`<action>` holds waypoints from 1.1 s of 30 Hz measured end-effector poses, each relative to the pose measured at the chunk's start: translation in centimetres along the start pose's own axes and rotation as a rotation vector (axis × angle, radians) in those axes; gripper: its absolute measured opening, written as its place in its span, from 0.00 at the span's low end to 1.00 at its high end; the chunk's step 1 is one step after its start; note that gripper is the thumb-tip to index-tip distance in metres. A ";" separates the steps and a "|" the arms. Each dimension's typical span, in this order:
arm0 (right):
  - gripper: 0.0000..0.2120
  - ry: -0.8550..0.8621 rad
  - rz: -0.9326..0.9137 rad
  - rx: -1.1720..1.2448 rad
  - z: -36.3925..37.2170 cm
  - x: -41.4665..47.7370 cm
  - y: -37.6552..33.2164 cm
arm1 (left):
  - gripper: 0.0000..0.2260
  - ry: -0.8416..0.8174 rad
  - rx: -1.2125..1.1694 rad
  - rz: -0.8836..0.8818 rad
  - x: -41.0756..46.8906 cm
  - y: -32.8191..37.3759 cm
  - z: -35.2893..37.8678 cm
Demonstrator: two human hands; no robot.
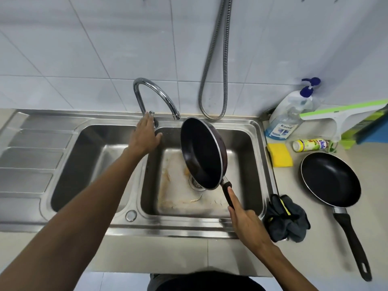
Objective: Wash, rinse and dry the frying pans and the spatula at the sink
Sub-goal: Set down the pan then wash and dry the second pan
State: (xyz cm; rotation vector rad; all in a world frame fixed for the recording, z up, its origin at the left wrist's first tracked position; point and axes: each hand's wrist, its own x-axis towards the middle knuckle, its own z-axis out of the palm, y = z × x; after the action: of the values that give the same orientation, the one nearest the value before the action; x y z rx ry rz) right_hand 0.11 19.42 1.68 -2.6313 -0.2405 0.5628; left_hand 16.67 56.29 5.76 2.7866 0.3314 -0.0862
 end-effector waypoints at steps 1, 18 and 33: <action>0.33 -0.005 0.000 0.000 -0.2 0.3 0.1 | 0.36 -0.024 0.051 0.011 0.8 -0.3 0.1; 0.26 -0.011 -0.055 0.449 -1.7 3.8 0.7 | 0.41 -0.065 0.166 0.102 3.5 -2.0 0.1; 0.26 -0.169 0.109 0.840 -0.2 3.8 -0.6 | 0.38 -0.154 -0.053 -0.048 -3.3 -4.7 5.9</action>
State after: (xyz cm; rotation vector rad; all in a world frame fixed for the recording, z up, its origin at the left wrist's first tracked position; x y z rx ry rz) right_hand 3.54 20.79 0.80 -1.7917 0.0854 0.7271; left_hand 12.19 57.87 -0.96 2.6997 0.3557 -0.2979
